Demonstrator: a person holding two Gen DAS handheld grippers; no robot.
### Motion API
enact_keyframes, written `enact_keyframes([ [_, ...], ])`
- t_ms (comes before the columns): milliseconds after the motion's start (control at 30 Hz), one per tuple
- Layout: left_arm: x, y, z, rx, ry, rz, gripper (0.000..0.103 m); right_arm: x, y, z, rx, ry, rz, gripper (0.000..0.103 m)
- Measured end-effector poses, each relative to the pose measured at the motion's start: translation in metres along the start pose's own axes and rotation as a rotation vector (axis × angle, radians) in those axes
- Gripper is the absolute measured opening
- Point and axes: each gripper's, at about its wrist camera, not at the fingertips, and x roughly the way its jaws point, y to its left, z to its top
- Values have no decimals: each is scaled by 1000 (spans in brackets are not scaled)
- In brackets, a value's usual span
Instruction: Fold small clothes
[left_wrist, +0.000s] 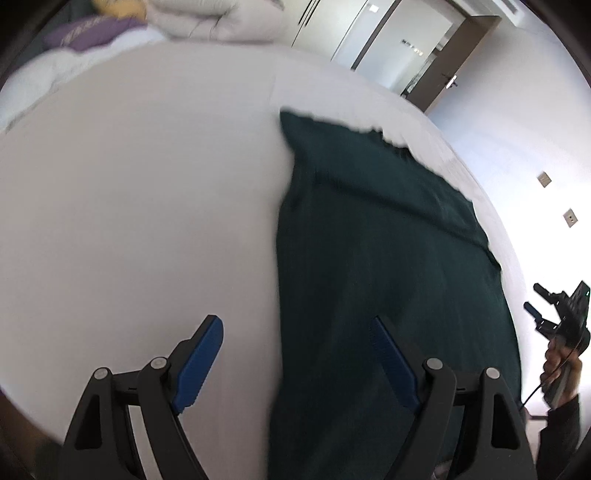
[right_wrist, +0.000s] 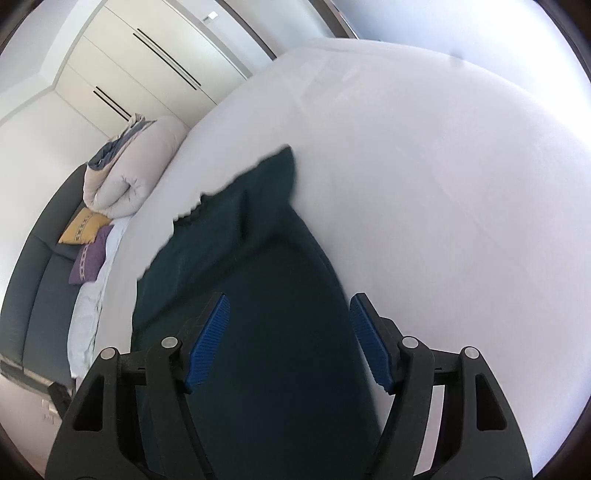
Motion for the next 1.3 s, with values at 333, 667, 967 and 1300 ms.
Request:
enact_keyframes([
  [333, -15, 4, -62, -30, 76, -22, 82, -48, -50, -90, -28, 96, -35, 67],
  [667, -16, 10, -83, -47, 157, -86, 82, -63, -56, -105, -21, 133, 0, 67],
  [967, -9, 14, -82, -113, 222, -132, 79, -69, -65, -107, 13, 166, 47, 67],
  [1300, -1, 28, -84, -237, 265, -329, 76, -71, -69, -106, 28, 170, 62, 67],
])
